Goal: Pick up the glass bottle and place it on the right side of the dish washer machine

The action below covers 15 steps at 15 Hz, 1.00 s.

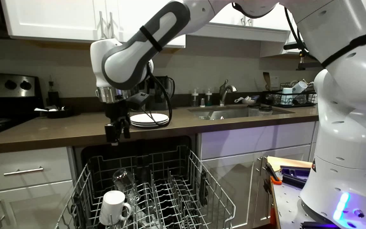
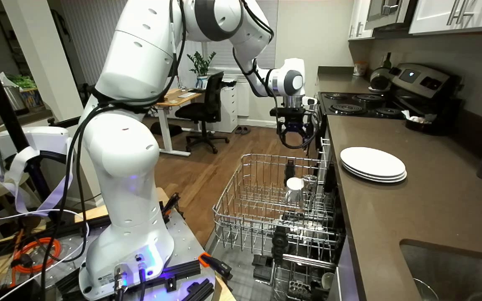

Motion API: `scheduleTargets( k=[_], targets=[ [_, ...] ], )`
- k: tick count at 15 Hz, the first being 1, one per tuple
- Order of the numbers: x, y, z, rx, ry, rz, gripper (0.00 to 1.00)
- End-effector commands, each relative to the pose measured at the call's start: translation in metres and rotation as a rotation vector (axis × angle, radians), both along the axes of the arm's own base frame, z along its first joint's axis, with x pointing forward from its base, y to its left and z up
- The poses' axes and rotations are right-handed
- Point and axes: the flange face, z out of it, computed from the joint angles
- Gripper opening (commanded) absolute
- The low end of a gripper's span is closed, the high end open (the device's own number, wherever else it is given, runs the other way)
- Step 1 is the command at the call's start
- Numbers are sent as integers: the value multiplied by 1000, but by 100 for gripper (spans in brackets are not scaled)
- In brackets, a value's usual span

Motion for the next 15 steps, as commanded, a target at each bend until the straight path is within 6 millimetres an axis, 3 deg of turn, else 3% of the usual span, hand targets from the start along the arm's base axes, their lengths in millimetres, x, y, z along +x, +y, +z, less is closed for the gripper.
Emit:
scheduleTargets(
  k=[1,3,4,5,8,15],
  targets=[
    [27,-11,-12,-28,16,1,100],
    [36,-17,-21,-11,35,-8,100],
    [35,-14,-7,30,10,-5,100],
    [28,-14,-18,-8,13,-27,100],
    [33,-12,-13,5,-1,-23,100],
    [57,-16,-90,28,67,-99,100]
  ],
)
